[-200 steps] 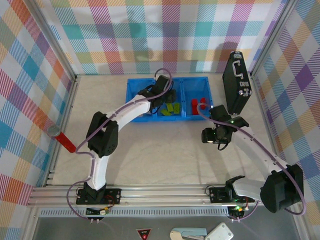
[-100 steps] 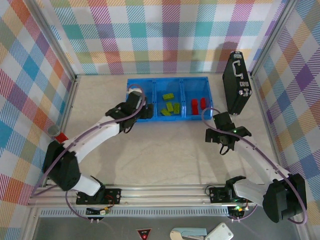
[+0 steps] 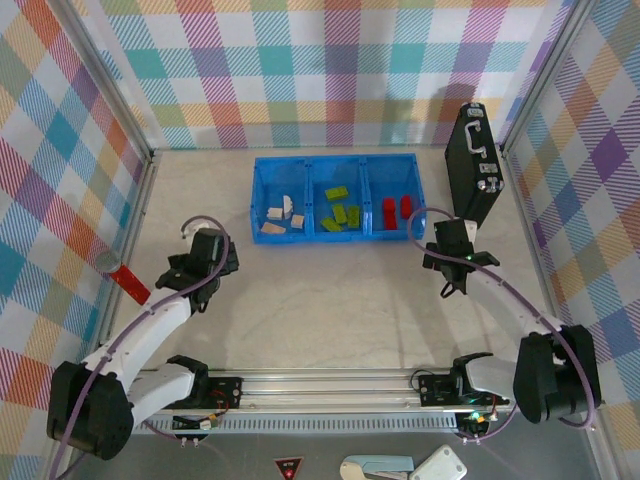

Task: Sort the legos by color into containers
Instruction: Reset both arms

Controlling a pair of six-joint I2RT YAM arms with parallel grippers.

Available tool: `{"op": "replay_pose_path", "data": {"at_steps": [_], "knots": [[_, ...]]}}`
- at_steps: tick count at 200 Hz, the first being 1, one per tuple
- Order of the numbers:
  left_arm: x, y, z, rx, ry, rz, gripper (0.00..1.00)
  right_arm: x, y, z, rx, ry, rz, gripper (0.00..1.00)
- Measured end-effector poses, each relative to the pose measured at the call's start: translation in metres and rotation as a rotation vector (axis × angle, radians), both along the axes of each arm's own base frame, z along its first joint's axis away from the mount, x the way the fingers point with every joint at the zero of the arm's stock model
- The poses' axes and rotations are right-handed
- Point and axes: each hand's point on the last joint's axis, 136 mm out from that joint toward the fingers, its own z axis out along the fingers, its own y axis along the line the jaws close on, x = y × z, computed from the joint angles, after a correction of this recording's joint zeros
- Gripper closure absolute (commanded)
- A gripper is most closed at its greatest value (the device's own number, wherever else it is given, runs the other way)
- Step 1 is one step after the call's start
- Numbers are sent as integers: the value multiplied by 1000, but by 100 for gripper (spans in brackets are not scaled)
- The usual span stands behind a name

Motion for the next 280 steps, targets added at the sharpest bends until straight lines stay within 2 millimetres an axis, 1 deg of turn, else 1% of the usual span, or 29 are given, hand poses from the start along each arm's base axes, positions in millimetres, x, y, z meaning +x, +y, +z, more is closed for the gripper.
{"op": "replay_pose_path", "data": {"at_steps": [16,30,44,60,85,110,146,186,198,208,223,237,246,258,268,280], "knots": [[-4,17,-7,35,0,58,0,6,-7,-8,-26,-9,-9,1],[-4,27,-13,62,5,95,0,10,-11,-14,-40,-28,-6,1],[-2,34,-18,86,10,119,0,14,-14,-19,-56,-44,-1,1],[4,36,-26,110,11,113,0,20,-17,-24,-68,-63,3,1],[10,33,-43,130,-1,74,0,35,-21,-26,-79,-104,8,1],[22,28,-53,142,-26,19,0,49,-20,-19,-74,-185,23,1],[52,18,-49,124,-115,-58,0,63,-12,-9,-39,-313,79,1],[77,6,-40,52,-225,-137,0,78,1,0,8,-426,165,1],[84,4,-41,26,-249,-159,0,81,3,-2,23,-453,184,1],[89,4,-44,5,-259,-174,0,81,5,-8,36,-448,201,1],[93,5,-55,-22,-249,-193,0,82,10,-14,50,-443,232,1],[94,1,-68,-49,-221,-221,0,84,14,-12,66,-463,260,1],[94,-2,-72,-65,-212,-242,0,85,18,-10,77,-481,281,1],[95,-9,-72,-84,-218,-273,0,86,22,-11,85,-502,310,1],[97,-13,-71,-96,-227,-293,0,84,26,-16,94,-490,334,1],[98,-16,-68,-104,-239,-310,0,83,30,-18,104,-486,359,1]]}}
